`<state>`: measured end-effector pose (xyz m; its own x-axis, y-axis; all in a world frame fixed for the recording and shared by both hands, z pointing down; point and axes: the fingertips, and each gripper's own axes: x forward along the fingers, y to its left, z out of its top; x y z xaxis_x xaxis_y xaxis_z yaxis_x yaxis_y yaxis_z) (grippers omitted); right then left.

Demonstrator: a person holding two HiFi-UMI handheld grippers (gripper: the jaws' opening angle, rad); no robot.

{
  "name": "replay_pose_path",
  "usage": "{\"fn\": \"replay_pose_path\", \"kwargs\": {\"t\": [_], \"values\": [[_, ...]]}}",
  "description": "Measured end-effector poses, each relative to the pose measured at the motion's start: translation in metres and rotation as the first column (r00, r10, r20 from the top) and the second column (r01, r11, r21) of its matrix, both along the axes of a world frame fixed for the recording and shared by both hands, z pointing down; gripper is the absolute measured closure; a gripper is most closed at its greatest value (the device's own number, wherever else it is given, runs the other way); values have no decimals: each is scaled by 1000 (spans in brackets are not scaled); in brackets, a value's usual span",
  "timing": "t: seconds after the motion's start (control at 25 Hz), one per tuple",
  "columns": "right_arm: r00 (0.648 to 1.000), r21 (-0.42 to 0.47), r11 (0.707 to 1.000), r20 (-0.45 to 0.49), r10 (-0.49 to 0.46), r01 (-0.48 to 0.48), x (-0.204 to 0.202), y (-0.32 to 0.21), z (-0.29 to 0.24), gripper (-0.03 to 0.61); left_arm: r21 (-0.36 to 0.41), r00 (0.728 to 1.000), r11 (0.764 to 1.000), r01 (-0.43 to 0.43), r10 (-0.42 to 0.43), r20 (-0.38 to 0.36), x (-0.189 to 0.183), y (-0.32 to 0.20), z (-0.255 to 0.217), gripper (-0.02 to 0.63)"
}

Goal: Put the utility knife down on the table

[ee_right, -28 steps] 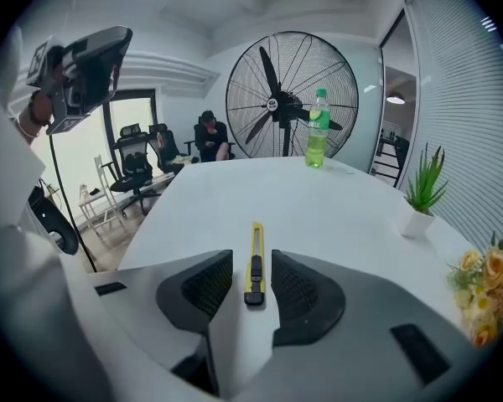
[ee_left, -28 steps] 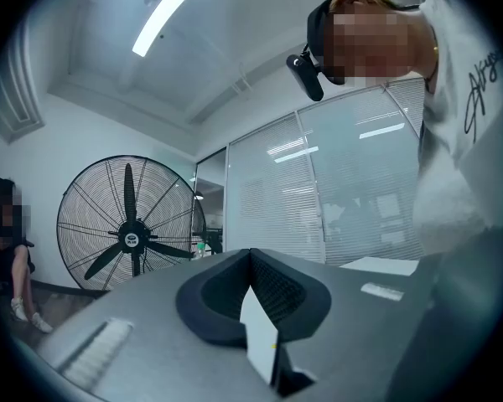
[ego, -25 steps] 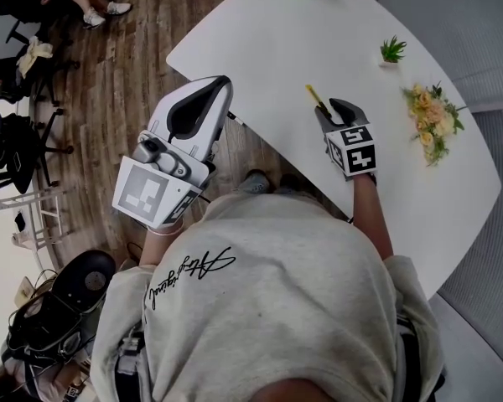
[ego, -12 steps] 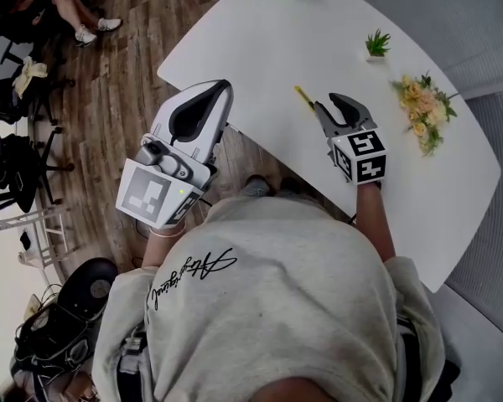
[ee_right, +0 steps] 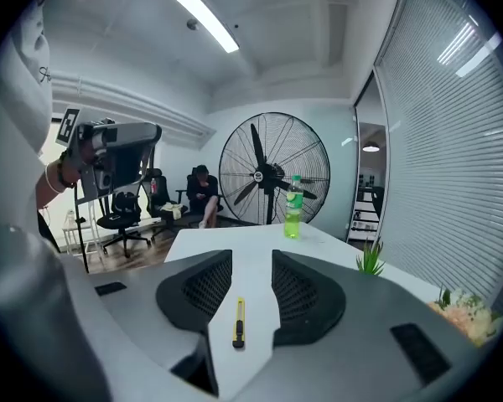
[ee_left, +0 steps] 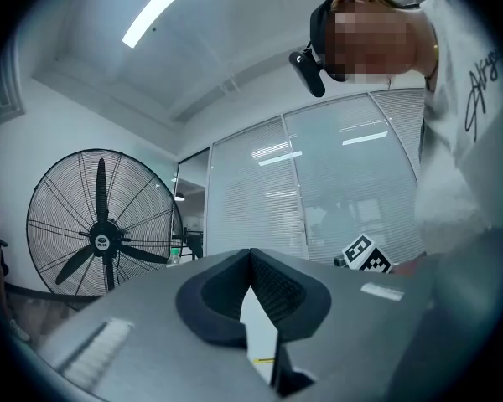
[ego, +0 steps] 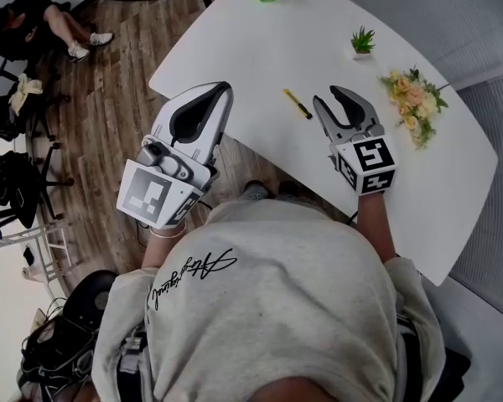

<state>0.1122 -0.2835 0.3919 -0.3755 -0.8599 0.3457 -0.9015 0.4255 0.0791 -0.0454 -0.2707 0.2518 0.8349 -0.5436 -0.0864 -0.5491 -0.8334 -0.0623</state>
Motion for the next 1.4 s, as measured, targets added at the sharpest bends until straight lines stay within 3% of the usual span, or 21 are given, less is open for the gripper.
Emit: {"fn": "replay_pose_path", "kwargs": {"t": [0.48, 1.4], "values": [[998, 132, 991, 54, -18, 11, -1, 16, -58, 423, 25, 999, 999, -46, 46, 6, 10, 6, -12, 615], [989, 342, 939, 127, -81, 33, -11, 33, -111, 425, 41, 999, 998, -43, 43, -2, 10, 4, -13, 615]]}}
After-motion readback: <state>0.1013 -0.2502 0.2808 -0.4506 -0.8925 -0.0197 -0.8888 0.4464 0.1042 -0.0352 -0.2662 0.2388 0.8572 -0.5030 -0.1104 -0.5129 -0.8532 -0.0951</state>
